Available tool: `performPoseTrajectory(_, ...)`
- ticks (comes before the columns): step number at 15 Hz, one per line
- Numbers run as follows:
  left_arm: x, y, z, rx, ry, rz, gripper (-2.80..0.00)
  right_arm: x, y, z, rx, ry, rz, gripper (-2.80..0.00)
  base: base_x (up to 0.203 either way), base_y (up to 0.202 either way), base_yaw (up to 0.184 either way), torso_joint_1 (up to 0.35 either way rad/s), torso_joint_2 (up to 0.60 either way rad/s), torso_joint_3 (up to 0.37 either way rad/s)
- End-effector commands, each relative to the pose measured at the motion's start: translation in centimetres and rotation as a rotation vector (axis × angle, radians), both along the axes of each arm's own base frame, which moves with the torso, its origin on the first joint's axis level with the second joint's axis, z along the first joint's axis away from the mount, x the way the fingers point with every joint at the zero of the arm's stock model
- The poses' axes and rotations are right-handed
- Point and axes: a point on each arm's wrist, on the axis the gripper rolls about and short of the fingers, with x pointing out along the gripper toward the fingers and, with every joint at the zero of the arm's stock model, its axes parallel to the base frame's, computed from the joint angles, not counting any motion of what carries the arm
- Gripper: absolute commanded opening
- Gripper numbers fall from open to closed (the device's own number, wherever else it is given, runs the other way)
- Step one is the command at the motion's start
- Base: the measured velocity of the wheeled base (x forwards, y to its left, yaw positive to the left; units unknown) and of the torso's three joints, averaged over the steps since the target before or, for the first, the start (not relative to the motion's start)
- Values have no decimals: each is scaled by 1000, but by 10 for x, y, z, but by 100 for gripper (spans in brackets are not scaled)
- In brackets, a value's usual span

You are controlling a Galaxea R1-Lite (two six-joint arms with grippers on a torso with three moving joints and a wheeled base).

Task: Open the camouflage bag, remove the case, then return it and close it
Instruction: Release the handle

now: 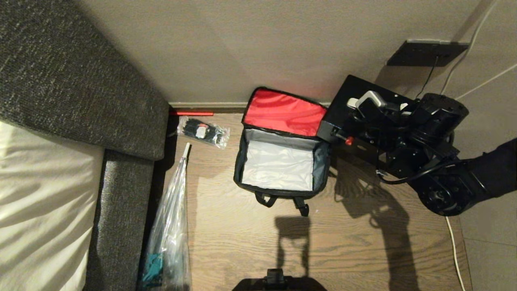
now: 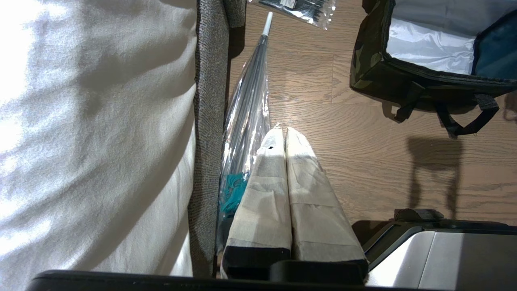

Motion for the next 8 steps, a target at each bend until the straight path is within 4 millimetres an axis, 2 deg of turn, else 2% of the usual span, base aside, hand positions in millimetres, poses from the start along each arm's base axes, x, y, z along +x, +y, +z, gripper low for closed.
performPoseTrajectory(1, 0, 0, 0, 0, 0, 0, -280, -6, -7, -1, -5, 10, -18, -280, 0, 0, 0, 0, 0, 0)
performPoseTrajectory(8, 0, 0, 0, 0, 0, 0, -280, -6, -34, -6, 6, 25, -90, -280, 0, 0, 0, 0, 0, 0)
